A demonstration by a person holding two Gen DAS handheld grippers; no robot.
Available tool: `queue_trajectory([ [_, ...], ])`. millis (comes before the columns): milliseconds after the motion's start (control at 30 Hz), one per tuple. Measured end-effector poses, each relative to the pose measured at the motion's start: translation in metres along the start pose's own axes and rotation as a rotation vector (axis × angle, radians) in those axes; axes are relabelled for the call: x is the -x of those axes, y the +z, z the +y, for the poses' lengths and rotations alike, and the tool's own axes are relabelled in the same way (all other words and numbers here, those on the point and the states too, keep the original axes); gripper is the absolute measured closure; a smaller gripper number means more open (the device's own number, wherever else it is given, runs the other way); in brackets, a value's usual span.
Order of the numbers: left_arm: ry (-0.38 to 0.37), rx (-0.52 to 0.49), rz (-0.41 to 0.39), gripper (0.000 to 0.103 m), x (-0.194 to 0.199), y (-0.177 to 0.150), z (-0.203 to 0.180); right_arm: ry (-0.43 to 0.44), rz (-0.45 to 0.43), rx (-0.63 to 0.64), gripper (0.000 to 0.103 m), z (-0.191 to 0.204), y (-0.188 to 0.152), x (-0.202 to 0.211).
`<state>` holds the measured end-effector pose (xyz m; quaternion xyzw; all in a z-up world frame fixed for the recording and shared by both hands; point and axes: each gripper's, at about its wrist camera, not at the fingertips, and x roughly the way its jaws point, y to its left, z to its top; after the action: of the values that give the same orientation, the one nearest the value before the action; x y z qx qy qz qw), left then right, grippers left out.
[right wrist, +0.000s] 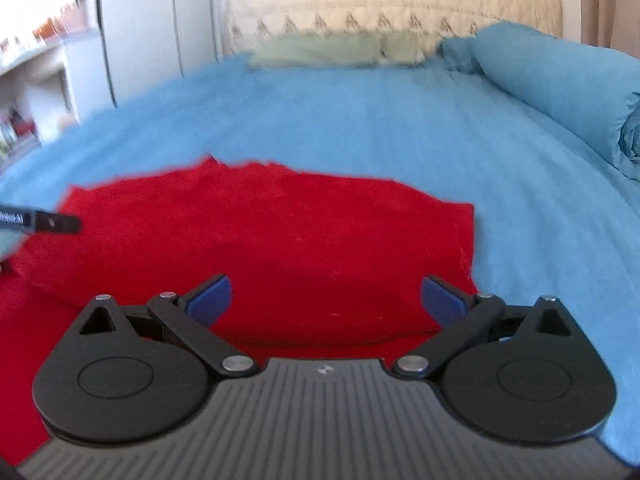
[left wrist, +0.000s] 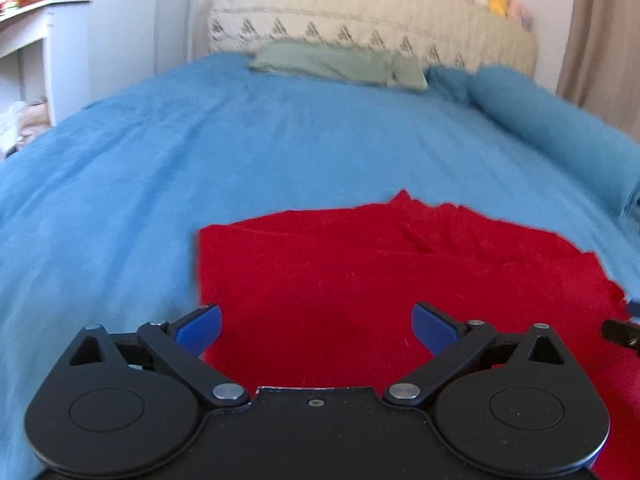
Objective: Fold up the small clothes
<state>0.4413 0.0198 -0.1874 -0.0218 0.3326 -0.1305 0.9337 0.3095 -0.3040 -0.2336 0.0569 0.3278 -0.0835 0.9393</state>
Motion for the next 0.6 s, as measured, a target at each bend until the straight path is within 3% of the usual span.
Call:
queue_trajectory([
  [133,0.035,0.014,0.097,0.001,-0.007,-0.015,0.006,-0.029,0.097,-0.032,0.000,-0.011,-0.012,-0.008],
  [233,0.038,0.017,0.084,0.002,0.012,-0.010,0.008,-0.045,0.091,-0.026,0.000,-0.009,-0.006,0.001],
  [367,0.029,0.025,-0.012,0.001,0.087,-0.001,0.011,0.011,-0.013,-0.033,0.000,-0.009,0.011,0.061],
  [433,0.045,0.009,-0.020,0.000,0.128,-0.002,0.011,0.023,-0.041,-0.022,0.000,-0.011,0.020,0.096],
  [600,0.106,0.014,0.028,0.000,0.211,-0.034,0.013,0.041,0.010,-0.053,0.000,-0.021,0.015,0.182],
])
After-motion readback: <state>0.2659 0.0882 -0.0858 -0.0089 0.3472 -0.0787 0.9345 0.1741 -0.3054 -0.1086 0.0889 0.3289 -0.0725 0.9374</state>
